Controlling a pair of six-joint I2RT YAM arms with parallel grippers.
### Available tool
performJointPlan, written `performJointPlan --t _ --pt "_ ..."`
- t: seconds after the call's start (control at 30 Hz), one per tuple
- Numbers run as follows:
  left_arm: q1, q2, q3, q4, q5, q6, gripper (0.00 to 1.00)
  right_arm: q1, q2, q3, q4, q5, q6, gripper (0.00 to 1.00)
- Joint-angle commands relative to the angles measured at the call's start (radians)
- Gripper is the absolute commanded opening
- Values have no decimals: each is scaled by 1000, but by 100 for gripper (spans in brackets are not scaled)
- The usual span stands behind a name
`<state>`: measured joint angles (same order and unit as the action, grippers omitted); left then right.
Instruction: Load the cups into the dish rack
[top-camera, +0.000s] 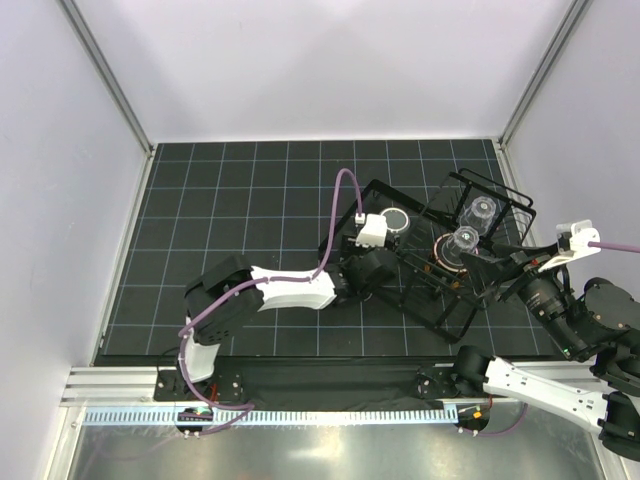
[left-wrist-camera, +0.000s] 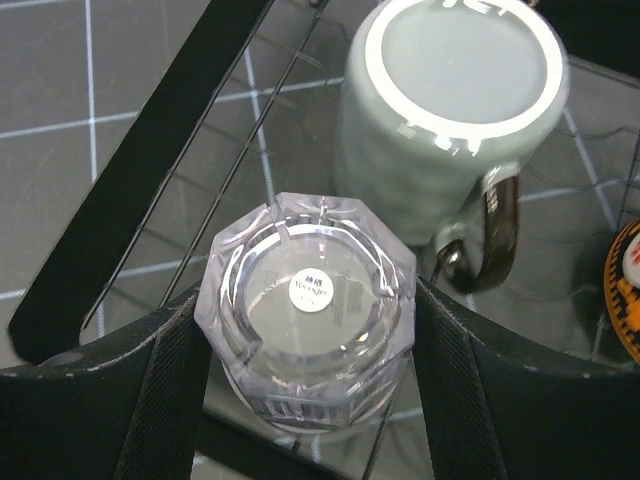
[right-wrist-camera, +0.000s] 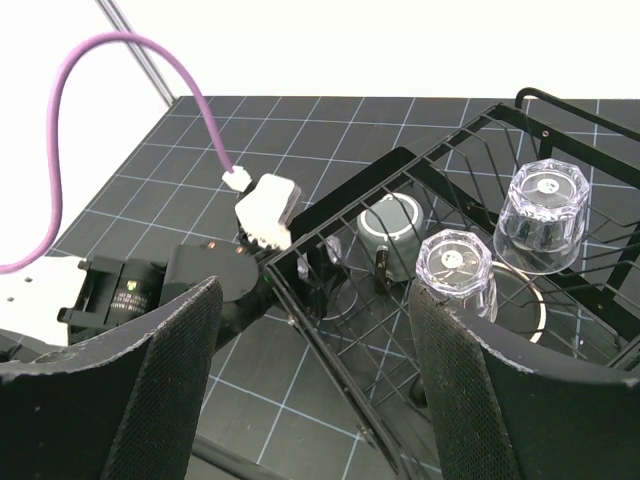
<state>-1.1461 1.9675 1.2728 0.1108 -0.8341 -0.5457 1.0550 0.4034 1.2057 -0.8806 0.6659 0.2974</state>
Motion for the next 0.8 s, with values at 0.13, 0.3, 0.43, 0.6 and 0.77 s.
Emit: performJointPlan --t 0.13,0.3,0.43,0.6,0.77 --pt "11 -27 -58 89 21 41 0 5 14 9 48 -8 11 76" --pt "11 -13 -43 70 30 33 0 7 14 8 48 -8 13 76" --pt "11 -24 -55 66 52 26 18 7 15 8 48 -8 14 76" --pt "11 -67 -105 81 50 6 40 7 20 3 54 -15 13 76" --pt "11 -133 -174 119 73 -2 53 5 23 -1 65 -22 13 76"
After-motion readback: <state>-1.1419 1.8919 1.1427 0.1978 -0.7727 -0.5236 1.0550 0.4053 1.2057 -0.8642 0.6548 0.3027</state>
